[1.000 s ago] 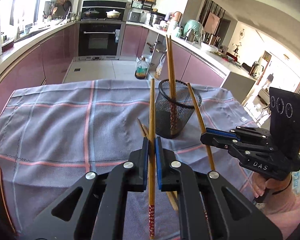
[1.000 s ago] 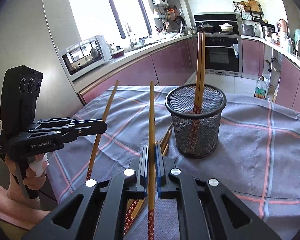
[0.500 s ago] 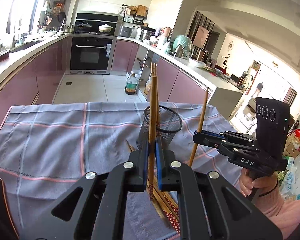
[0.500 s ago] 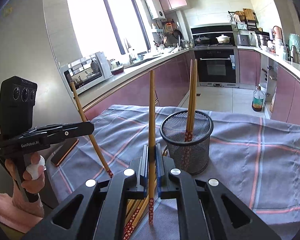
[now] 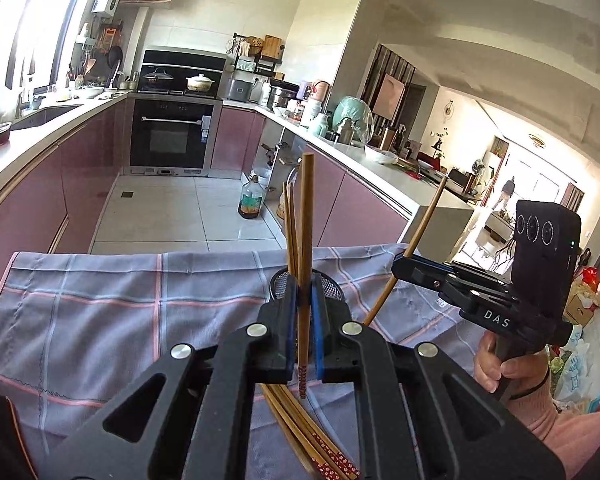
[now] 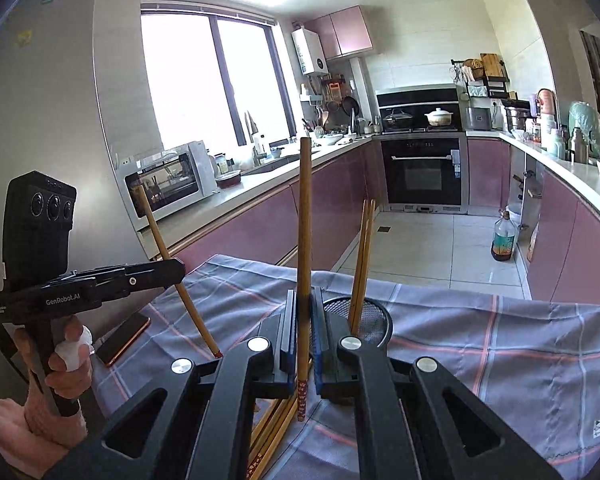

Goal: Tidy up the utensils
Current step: 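Raise the chopsticks upright and insert them into the mesh holder with both tools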

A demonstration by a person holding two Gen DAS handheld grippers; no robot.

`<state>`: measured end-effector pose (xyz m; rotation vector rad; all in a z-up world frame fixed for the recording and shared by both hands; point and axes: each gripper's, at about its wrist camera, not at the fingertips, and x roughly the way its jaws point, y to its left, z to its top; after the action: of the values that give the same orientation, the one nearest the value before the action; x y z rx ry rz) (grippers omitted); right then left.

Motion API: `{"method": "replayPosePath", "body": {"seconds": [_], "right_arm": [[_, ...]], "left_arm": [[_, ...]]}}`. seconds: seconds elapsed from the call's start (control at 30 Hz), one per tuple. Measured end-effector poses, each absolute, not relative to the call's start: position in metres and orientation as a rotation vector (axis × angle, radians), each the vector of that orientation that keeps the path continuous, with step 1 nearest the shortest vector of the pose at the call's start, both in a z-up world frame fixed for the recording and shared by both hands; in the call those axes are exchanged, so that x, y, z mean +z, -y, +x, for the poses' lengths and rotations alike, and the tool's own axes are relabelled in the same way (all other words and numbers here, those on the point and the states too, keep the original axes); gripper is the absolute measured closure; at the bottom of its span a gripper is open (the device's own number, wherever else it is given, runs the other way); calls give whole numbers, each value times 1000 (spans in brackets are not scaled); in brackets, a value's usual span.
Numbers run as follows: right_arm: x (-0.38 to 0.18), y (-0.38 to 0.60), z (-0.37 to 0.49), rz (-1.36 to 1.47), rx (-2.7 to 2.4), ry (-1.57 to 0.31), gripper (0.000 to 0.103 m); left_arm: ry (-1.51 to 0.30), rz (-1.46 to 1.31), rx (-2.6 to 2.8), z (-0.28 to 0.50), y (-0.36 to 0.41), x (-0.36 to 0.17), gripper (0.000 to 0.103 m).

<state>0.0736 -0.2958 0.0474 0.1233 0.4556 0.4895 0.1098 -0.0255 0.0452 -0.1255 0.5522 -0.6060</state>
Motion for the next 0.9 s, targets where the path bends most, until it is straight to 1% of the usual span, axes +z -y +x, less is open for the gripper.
{"method": "replayPosePath", "body": {"seconds": [0.47,0.73,0.9], "right_arm": [[80,306,91,97,455,-368,98],[77,302,111,84,436,-381,98],[68,299,121,78,422,-410,98]], "left_arm": [[-473,-119,-619,131,44,88,96],[-473,-120,-601,151,56,95,96],[-499,-105,-575,161,66,90,96]]}}
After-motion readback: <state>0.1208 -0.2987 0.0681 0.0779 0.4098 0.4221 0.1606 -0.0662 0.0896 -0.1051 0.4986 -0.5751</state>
